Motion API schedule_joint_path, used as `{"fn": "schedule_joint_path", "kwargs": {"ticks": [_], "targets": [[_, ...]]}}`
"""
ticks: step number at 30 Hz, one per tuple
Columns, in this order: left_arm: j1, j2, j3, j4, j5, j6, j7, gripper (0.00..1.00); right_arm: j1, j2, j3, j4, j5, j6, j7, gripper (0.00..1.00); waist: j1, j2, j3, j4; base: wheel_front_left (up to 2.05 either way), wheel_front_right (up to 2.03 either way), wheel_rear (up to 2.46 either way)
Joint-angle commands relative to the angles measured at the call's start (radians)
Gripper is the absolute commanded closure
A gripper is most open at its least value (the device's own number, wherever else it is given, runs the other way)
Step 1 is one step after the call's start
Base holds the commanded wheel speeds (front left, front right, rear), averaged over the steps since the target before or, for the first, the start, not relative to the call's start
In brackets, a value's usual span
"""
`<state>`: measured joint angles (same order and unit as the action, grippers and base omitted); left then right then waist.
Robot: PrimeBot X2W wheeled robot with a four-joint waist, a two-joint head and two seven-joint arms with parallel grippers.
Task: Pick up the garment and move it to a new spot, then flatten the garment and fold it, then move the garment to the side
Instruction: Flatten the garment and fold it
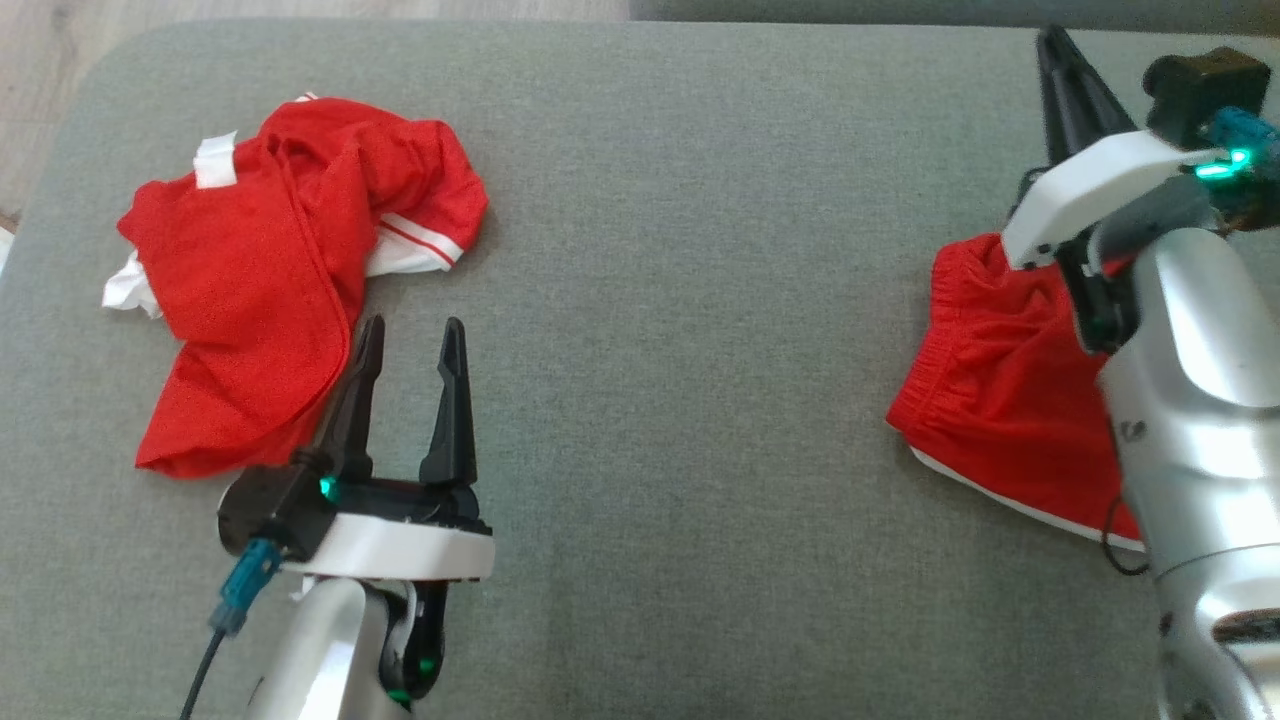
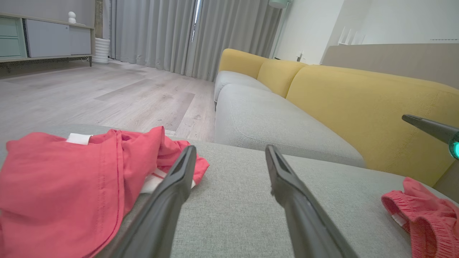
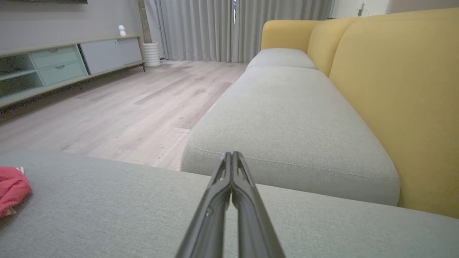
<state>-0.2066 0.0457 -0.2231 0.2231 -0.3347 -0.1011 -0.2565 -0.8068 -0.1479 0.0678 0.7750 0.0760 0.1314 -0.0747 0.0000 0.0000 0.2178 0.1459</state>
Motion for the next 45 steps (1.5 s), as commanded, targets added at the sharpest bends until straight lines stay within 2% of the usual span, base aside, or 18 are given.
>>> {"fn": "schedule_joint_path", "kwargs": {"ticks": [1,7,12,18,23,27,28,29,34,40,43,45], "targets": [[-0.021,0.004,0.028,-0.026,0.002,0.005,-0.005,0.00,-0.042,-0.007,-0.007,-0.012,-0.011,-0.001,-0.005,1.00,0.0000,0.0000,-0.005,0.006,0.00,0.00,0.00],[-0.009,0.004,0.034,-0.033,-0.007,0.011,-0.005,0.00,-0.027,-0.010,-0.047,0.011,-0.023,-0.001,-0.065,1.00,0.0000,0.0000,-0.023,0.005,0.00,0.00,0.00],[0.002,0.004,0.044,-0.049,-0.006,0.014,-0.005,0.00,0.034,0.004,-0.061,-0.035,-0.012,-0.001,-0.140,1.00,0.0000,0.0000,-0.046,-0.030,0.00,0.00,0.00],[0.002,0.004,0.046,-0.071,-0.005,0.011,-0.005,0.00,0.203,0.033,-0.066,-0.197,0.055,-0.001,-0.172,1.00,0.0000,0.0000,-0.071,-0.095,0.00,0.00,0.00],[-0.004,0.004,0.058,-0.079,0.005,0.009,-0.005,0.00,0.386,0.062,-0.059,-0.371,0.078,-0.001,-0.179,1.00,0.0000,0.0000,-0.088,-0.158,0.00,0.00,0.00],[0.005,0.004,0.066,-0.081,0.008,0.008,-0.005,0.00,0.525,0.087,-0.052,-0.466,0.080,-0.001,-0.174,1.00,0.0000,0.0000,-0.099,-0.191,0.00,0.00,0.00],[0.008,0.004,0.065,-0.080,0.010,0.007,-0.005,0.00,0.554,0.091,-0.054,-0.482,0.079,-0.001,-0.174,0.58,0.0000,0.0000,-0.101,-0.197,0.00,0.00,0.00],[0.011,0.004,0.063,-0.079,0.011,0.007,-0.005,0.00,0.580,0.094,-0.057,-0.496,0.081,-0.001,-0.174,0.00,0.0000,0.0000,-0.101,-0.200,0.00,0.00,0.00],[0.014,0.004,0.052,-0.075,0.011,0.005,-0.005,0.00,0.643,0.097,-0.049,-0.530,0.119,-0.001,-0.171,0.00,0.0000,0.0000,-0.096,-0.203,0.00,0.00,0.00],[0.004,0.004,0.039,-0.073,0.011,0.002,-0.005,0.00,0.615,0.097,-0.061,-0.548,0.100,-0.001,-0.150,0.00,0.0000,0.0000,-0.082,-0.188,0.00,0.00,0.00],[-0.001,0.004,0.033,-0.070,0.010,0.001,-0.005,0.00,0.588,0.098,-0.084,-0.543,0.077,-0.001,-0.109,0.00,0.0000,0.0000,-0.069,-0.172,0.00,0.00,0.00],[-0.006,0.004,0.029,-0.070,0.008,0.000,-0.005,0.00,0.562,0.098,-0.095,-0.520,0.108,-0.001,-0.040,0.00,0.0000,0.0000,-0.057,-0.159,0.00,0.00,0.00]]}}
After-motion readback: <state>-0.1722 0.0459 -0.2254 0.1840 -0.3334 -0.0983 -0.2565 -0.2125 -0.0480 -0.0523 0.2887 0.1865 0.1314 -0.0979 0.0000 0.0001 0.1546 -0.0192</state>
